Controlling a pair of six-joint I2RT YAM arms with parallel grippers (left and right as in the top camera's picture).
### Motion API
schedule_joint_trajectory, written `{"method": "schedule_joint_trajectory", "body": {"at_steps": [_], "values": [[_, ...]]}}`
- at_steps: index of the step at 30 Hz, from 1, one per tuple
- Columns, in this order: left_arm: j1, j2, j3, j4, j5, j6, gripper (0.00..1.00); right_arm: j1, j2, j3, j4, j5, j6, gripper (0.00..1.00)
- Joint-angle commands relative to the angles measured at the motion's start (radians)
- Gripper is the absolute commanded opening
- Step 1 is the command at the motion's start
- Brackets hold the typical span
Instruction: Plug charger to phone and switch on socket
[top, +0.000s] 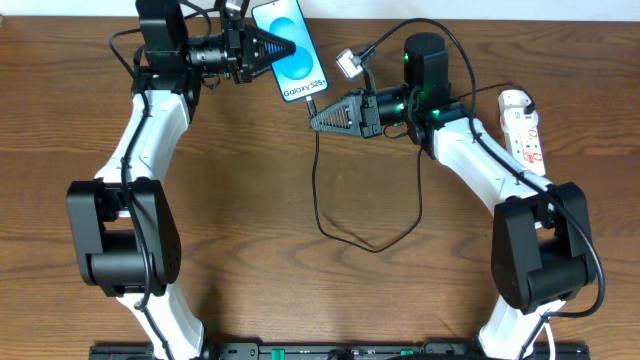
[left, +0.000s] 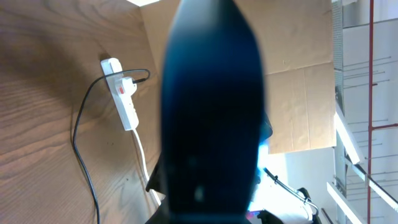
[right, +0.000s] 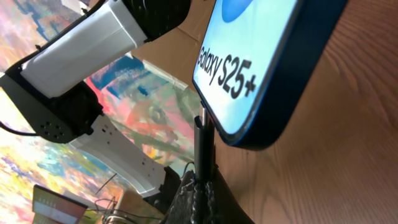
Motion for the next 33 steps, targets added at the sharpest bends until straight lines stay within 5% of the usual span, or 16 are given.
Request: {"method": "schedule_joint_trajectory", "body": {"at_steps": [1, 33], "values": [[-0.001, -0.008, 0.012, 0.005, 0.012, -0.002, 0.08, -0.004, -0.004, 0.009, -0.001, 0.009, -0.01, 0.01], [-0.002, -0.008, 0.012, 0.005, 0.014, -0.028, 0.08, -0.004, -0.004, 0.009, 0.0, 0.055, 0.002, 0.01]]}}
